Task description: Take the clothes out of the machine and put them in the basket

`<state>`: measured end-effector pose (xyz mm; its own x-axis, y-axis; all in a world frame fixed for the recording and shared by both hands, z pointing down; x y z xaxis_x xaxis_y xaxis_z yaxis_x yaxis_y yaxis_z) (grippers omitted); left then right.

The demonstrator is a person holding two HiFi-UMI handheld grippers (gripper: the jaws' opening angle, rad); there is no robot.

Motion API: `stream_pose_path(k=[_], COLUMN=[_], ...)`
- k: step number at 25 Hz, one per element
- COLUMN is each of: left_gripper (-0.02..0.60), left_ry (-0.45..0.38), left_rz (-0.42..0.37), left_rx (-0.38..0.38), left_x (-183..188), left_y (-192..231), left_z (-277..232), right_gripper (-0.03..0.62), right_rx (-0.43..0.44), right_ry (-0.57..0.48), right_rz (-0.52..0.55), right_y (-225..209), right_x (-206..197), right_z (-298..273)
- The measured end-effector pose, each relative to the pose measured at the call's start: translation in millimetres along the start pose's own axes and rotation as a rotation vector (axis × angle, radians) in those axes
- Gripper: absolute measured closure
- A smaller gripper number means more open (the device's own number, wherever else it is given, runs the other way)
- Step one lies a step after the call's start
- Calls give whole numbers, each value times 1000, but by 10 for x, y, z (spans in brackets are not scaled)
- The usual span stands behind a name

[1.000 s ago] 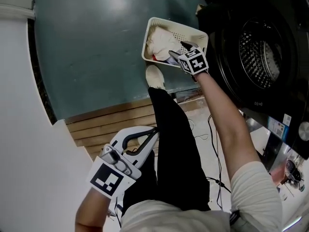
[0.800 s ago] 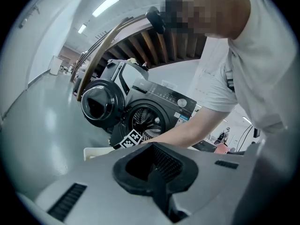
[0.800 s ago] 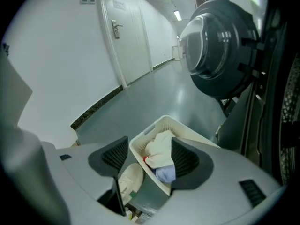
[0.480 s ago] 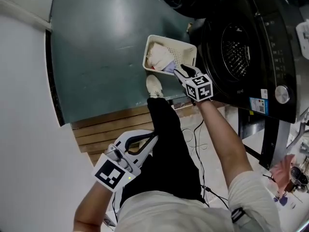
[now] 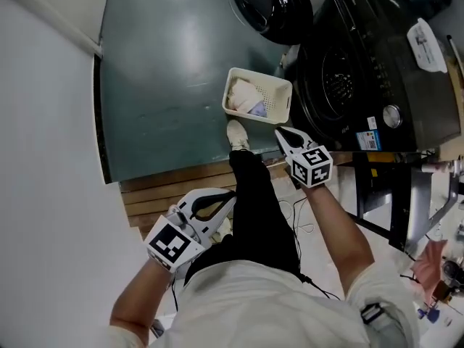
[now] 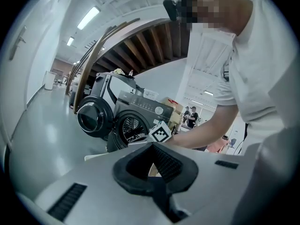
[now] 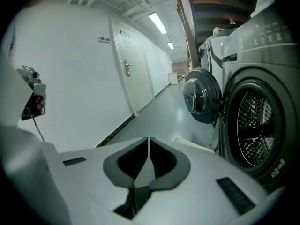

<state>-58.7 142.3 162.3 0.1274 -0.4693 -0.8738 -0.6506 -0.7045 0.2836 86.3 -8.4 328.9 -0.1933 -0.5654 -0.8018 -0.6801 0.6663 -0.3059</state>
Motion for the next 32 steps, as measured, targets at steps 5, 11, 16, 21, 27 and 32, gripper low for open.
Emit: stream_pose_path(k=[5, 11, 16, 21, 27, 32], left_gripper=[584, 583, 584, 584, 583, 584], left_ry=[-46, -33, -46, -44, -59, -74], left_rz=[48, 40, 64, 57, 47, 49], left_rx=[16, 69, 74, 105, 129, 132], left_x=[78, 139, 170, 137, 147, 99], left_y=[-218, -494, -686, -803, -932, -1053], left_z=[256, 550, 847, 1056, 1260, 1375], right_gripper=[577, 580, 580, 589, 589, 589], right_rx=[38, 123, 179, 191, 193, 203], right_ry=[-24, -81, -114, -143, -181, -199], right_rz=[28, 57, 66, 90, 125, 142], right_y=[556, 1316, 1817, 2134, 2457, 2645], right_x=[179, 382, 401, 434, 507, 494], right_z=[493, 1064, 1388, 1670, 1964, 2136])
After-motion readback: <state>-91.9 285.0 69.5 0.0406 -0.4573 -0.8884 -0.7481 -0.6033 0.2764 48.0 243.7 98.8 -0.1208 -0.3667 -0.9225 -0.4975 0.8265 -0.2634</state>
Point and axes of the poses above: the fingertips, and each gripper's own axes: z backward along the fingers, y to its left, x out of its top, the point moved 1 cm from there along z, backward along the fingers, and after that the axes turned 10 degrees about x, right-handed, at the moved point
